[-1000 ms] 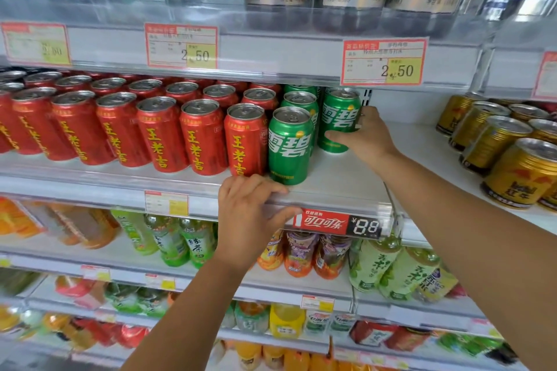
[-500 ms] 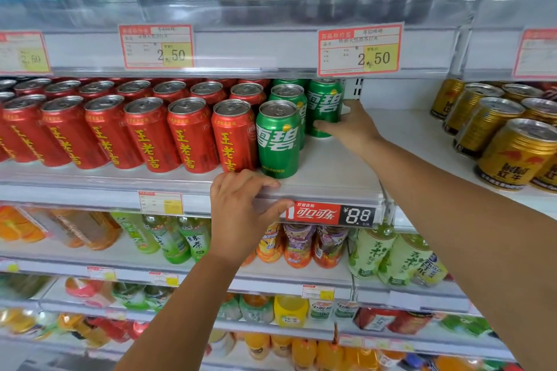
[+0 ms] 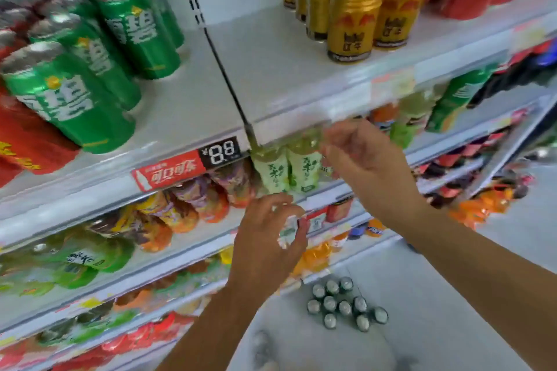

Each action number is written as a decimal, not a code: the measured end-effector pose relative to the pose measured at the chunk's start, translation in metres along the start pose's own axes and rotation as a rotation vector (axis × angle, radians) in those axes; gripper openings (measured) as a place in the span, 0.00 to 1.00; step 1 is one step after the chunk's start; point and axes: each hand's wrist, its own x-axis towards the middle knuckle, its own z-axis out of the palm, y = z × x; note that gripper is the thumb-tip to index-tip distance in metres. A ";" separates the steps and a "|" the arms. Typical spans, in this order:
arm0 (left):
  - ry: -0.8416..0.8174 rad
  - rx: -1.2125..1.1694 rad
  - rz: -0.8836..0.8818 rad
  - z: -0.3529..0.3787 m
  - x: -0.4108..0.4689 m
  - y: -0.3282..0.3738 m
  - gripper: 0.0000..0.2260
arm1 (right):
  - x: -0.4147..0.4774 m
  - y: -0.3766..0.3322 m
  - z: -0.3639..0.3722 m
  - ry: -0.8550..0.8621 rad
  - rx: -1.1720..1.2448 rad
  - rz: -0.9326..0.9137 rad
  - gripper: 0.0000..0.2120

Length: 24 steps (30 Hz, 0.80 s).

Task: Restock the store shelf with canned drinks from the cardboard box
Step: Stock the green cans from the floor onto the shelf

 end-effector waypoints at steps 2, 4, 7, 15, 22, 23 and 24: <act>-0.248 -0.064 -0.092 0.051 -0.016 -0.008 0.11 | -0.026 0.050 -0.019 0.044 -0.053 0.164 0.13; -0.515 -0.095 -0.208 0.106 -0.043 -0.023 0.16 | -0.056 0.112 -0.037 0.108 -0.086 0.360 0.14; -0.821 -0.083 -0.377 0.174 -0.090 -0.049 0.22 | -0.103 0.200 -0.060 0.160 -0.119 0.669 0.12; -1.271 0.114 -0.670 0.380 -0.226 -0.144 0.26 | -0.294 0.490 -0.076 0.154 -0.219 1.375 0.10; -1.198 0.049 -0.753 0.560 -0.309 -0.218 0.29 | -0.383 0.693 -0.039 0.047 -0.212 1.535 0.18; -1.166 0.024 -0.765 0.582 -0.318 -0.226 0.29 | -0.387 0.714 -0.035 0.026 -0.220 1.533 0.18; -1.141 0.003 -0.779 0.603 -0.327 -0.234 0.31 | -0.387 0.733 -0.033 -0.010 -0.234 1.519 0.19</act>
